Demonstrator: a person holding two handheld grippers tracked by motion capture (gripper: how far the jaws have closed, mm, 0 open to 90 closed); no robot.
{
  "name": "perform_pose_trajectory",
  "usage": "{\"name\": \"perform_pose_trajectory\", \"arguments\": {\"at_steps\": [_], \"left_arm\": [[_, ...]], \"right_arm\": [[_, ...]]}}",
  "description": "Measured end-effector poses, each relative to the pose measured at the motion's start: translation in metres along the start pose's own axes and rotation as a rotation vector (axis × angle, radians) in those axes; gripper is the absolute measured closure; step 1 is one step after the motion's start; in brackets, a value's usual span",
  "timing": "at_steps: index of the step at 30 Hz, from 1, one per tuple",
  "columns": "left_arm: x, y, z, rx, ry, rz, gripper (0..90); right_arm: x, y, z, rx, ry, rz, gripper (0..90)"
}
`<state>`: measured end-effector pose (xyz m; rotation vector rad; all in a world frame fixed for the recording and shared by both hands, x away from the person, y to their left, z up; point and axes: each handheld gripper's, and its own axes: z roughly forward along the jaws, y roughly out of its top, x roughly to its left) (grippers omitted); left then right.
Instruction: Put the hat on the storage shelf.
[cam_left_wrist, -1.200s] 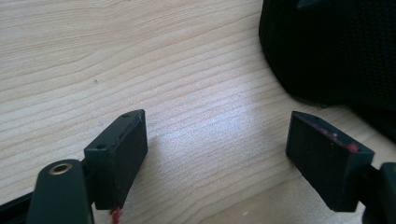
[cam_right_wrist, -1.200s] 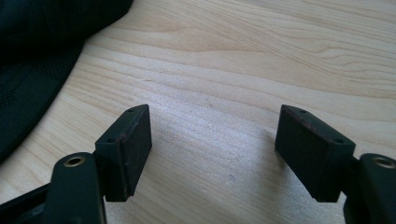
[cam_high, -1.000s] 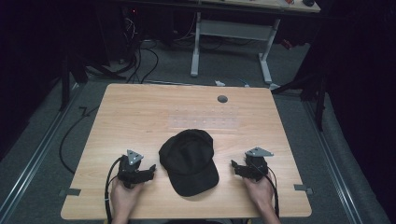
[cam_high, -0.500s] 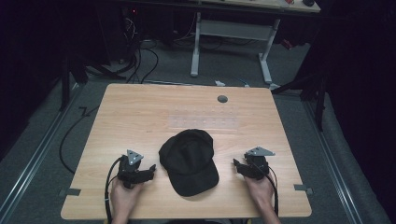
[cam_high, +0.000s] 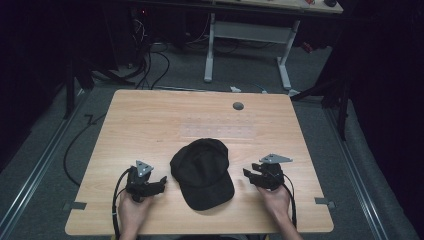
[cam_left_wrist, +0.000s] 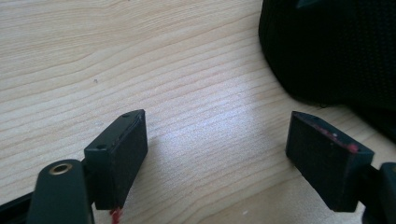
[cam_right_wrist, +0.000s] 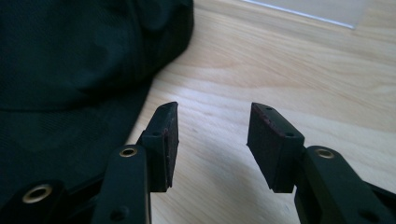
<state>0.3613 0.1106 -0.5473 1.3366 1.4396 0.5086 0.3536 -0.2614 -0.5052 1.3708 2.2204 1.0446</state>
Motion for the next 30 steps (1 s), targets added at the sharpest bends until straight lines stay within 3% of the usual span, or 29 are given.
{"name": "perform_pose_trajectory", "arguments": {"at_steps": [11,14,27,30], "left_arm": [[0.0,0.0,0.0,0.0,0.0,0.0,20.9],[0.0,0.0,0.0,0.0,0.0,0.0,20.9],[0.0,0.0,0.0,0.0,0.0,0.0,20.9],[0.0,0.0,0.0,0.0,0.0,0.0,20.9]], "right_arm": [[0.013,0.027,0.009,-0.005,0.053,-0.063,55.1],[0.015,0.031,0.009,-0.01,0.066,-0.058,55.7],[0.026,0.055,0.017,-0.008,0.087,-0.118,55.8],[0.027,0.059,0.019,-0.008,0.095,-0.107,55.7]]}}
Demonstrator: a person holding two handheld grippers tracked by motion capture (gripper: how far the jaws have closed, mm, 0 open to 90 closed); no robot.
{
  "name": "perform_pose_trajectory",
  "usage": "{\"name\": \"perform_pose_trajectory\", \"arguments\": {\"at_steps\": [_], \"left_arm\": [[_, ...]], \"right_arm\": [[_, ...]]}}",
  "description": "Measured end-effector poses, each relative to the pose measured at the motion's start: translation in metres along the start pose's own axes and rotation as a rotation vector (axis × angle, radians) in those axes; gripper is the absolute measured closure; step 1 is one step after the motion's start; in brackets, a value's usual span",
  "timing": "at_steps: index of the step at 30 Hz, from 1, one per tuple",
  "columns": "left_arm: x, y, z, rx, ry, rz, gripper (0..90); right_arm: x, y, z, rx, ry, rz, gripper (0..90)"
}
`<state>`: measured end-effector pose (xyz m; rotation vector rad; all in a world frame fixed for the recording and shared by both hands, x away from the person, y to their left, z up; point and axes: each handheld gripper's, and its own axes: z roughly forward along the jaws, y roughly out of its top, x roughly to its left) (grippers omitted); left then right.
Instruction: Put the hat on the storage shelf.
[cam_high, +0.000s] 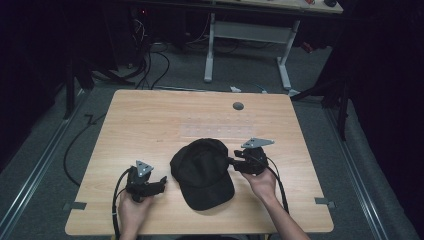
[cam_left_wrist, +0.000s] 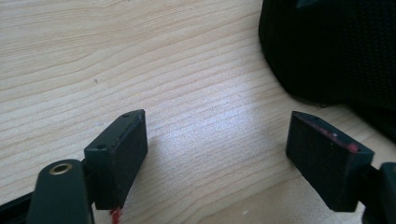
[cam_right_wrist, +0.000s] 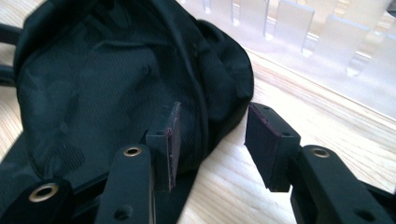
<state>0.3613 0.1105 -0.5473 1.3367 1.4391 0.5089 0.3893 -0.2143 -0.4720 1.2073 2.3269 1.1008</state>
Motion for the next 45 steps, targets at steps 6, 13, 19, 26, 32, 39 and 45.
{"name": "perform_pose_trajectory", "arguments": {"at_steps": [6,13,19,26,32,39,45], "left_arm": [[0.0,0.0,0.0,0.0,0.0,0.0,20.9],[0.0,0.0,0.0,-0.001,0.0,-0.001,20.9],[0.0,0.0,0.0,-0.001,0.0,-0.001,20.9],[0.0,0.0,0.0,-0.001,0.0,-0.001,20.9],[0.0,0.0,0.0,-0.001,0.0,-0.001,20.9],[0.0,0.0,0.0,-0.001,0.0,-0.001,20.9],[0.0,0.0,0.0,-0.001,0.0,-0.001,20.9]], "right_arm": [[0.003,0.008,0.01,-0.003,0.032,0.004,54.6],[0.006,0.016,0.022,0.002,0.05,0.009,54.7],[0.005,0.019,0.032,0.006,0.054,0.025,55.6],[0.006,0.021,0.039,0.016,0.05,0.031,55.0],[0.008,0.026,0.044,0.02,0.043,0.013,59.2],[0.008,0.026,0.045,0.008,0.038,-0.009,69.8],[0.009,0.024,0.043,-0.017,0.032,-0.067,78.3]]}}
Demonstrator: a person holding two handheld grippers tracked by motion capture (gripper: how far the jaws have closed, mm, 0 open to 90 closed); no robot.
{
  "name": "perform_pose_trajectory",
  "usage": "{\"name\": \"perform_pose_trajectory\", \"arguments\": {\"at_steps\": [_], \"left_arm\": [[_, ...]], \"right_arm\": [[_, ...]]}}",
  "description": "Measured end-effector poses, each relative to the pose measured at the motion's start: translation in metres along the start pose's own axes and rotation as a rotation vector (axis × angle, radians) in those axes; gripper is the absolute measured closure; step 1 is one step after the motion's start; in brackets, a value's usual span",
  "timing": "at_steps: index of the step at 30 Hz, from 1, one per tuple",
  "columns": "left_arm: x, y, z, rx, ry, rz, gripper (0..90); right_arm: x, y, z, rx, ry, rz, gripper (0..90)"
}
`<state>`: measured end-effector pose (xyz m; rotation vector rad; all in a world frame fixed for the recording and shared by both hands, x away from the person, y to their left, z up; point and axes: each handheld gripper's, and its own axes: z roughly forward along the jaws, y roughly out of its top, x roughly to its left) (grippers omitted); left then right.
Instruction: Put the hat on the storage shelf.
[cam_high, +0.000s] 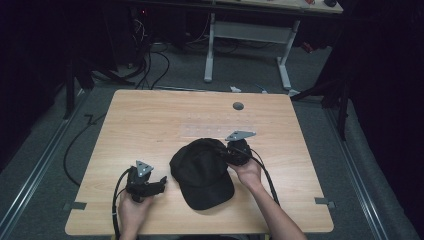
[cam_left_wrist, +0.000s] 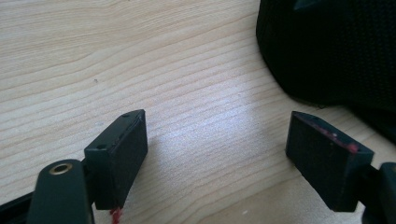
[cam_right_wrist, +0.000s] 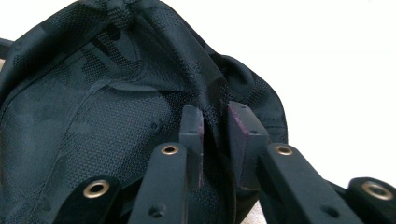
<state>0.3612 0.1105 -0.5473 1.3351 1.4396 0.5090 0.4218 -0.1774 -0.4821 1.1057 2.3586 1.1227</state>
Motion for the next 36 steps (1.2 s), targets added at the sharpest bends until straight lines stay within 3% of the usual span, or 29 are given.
{"name": "perform_pose_trajectory", "arguments": {"at_steps": [9,22,26,36], "left_arm": [[0.0,0.0,0.0,0.0,0.0,0.0,20.9],[0.0,0.0,0.0,-0.001,0.0,0.0,21.0],[0.0,0.0,0.0,-0.001,0.001,0.0,21.1],[0.001,0.001,-0.001,-0.004,-0.001,-0.012,22.5]], "right_arm": [[-0.002,-0.003,-0.005,0.001,0.025,-0.039,85.7],[-0.002,-0.006,-0.015,0.0,0.058,-0.056,86.8],[-0.002,-0.006,-0.026,-0.024,0.097,-0.068,87.0],[0.0,0.001,-0.052,-0.095,0.143,-0.086,87.1]]}}
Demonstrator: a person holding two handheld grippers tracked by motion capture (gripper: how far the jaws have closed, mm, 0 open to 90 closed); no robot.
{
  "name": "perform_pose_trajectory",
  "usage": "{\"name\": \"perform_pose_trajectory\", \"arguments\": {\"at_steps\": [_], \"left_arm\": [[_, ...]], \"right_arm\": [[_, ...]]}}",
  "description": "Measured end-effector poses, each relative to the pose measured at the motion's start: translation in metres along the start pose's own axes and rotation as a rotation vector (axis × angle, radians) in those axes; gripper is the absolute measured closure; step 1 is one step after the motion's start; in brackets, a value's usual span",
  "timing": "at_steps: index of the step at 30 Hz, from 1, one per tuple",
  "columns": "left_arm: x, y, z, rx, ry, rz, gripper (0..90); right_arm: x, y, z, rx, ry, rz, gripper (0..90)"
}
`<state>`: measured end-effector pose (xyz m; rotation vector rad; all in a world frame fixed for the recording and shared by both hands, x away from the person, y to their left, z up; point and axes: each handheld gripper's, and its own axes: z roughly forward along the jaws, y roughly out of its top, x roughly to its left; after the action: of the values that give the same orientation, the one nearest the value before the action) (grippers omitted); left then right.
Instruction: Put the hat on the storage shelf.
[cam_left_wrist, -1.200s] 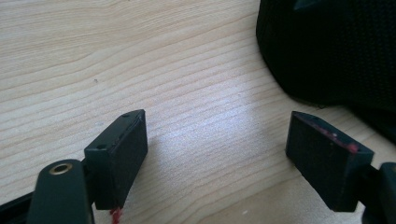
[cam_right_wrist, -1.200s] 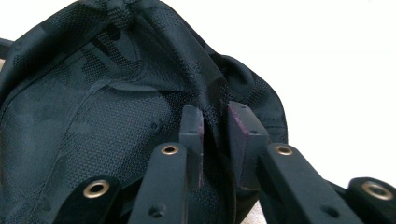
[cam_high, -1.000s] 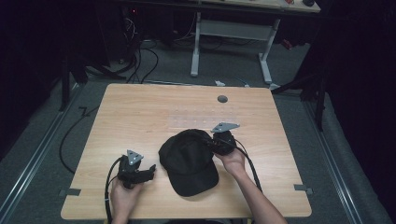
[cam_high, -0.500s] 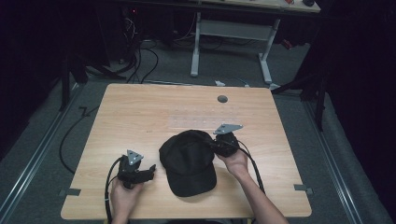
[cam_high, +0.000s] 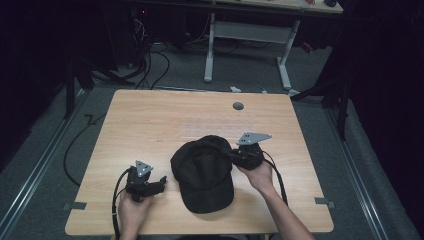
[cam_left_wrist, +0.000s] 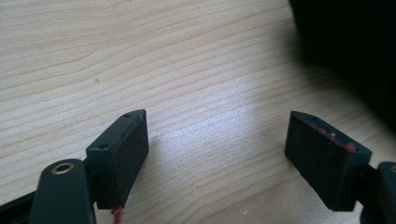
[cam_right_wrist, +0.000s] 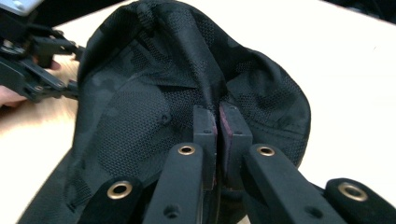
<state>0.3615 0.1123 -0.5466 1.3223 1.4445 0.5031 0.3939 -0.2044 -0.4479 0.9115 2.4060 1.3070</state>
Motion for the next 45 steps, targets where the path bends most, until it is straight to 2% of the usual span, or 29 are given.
{"name": "perform_pose_trajectory", "arguments": {"at_steps": [5,9,14,20,23,26,28,33,42,45], "left_arm": [[0.0,0.0,0.0,-0.002,0.004,0.005,23.0],[-0.001,-0.001,0.0,-0.004,0.007,0.007,23.6],[0.0,0.0,0.0,-0.018,0.023,0.006,29.0],[0.001,0.001,0.0,-0.006,0.005,0.004,28.4],[0.001,0.004,-0.001,0.025,-0.016,-0.006,27.9],[-0.003,0.005,-0.002,0.054,-0.055,-0.029,27.2],[-0.007,0.005,-0.005,0.062,-0.088,-0.028,27.1],[-0.019,0.01,-0.014,0.091,-0.207,-0.079,26.9],[-0.055,0.016,-0.023,0.156,-0.394,-0.075,26.1],[-0.064,0.017,-0.025,0.175,-0.45,-0.085,25.6]], "right_arm": [[-0.001,0.005,-0.015,-0.041,0.014,0.001,87.1],[-0.004,0.005,-0.023,-0.057,0.024,0.021,87.1],[-0.006,0.006,-0.036,-0.088,0.028,0.027,87.2],[-0.007,0.012,-0.055,-0.116,0.022,0.002,87.2],[-0.01,0.013,-0.063,-0.139,0.028,0.012,87.2],[-0.012,0.014,-0.07,-0.16,0.035,0.022,87.2],[-0.012,0.014,-0.074,-0.171,0.036,0.023,87.2],[-0.013,0.013,-0.078,-0.185,0.036,0.026,87.2],[-0.011,0.011,-0.076,-0.193,0.052,0.02,87.1],[-0.011,0.01,-0.076,-0.198,0.06,0.015,87.2]]}}
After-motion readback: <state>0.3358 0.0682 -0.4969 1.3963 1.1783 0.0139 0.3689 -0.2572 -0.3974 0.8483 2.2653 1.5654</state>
